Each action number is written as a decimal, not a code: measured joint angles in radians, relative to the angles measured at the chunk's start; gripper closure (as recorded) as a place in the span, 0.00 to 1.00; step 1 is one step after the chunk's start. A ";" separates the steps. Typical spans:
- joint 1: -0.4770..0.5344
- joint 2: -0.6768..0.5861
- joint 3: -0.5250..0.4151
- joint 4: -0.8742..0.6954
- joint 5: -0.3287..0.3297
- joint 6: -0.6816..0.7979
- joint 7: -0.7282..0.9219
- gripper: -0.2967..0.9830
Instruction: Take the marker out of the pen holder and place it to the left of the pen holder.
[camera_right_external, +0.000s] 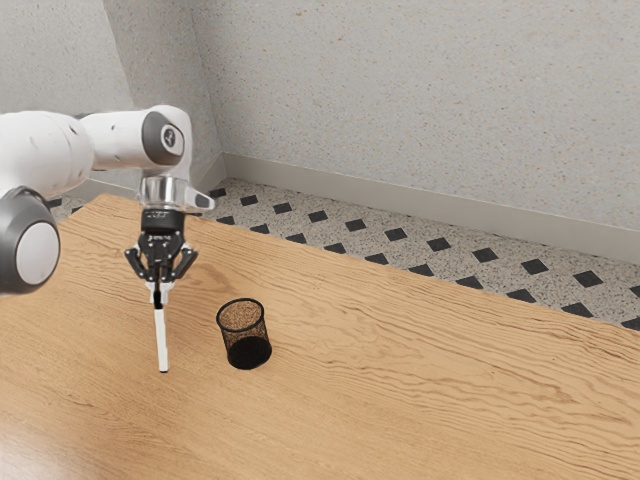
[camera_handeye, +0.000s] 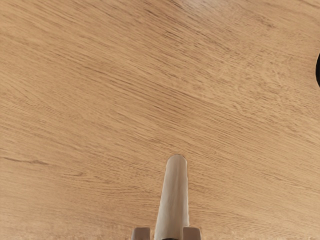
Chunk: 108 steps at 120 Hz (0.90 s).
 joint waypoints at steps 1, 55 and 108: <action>0.002 0.002 -0.001 0.001 0.000 -0.003 -0.001 0.85; 0.018 0.047 -0.022 0.008 -0.008 -0.059 -0.043 0.60; -0.092 -0.391 -0.019 -0.095 0.085 0.226 0.029 0.29</action>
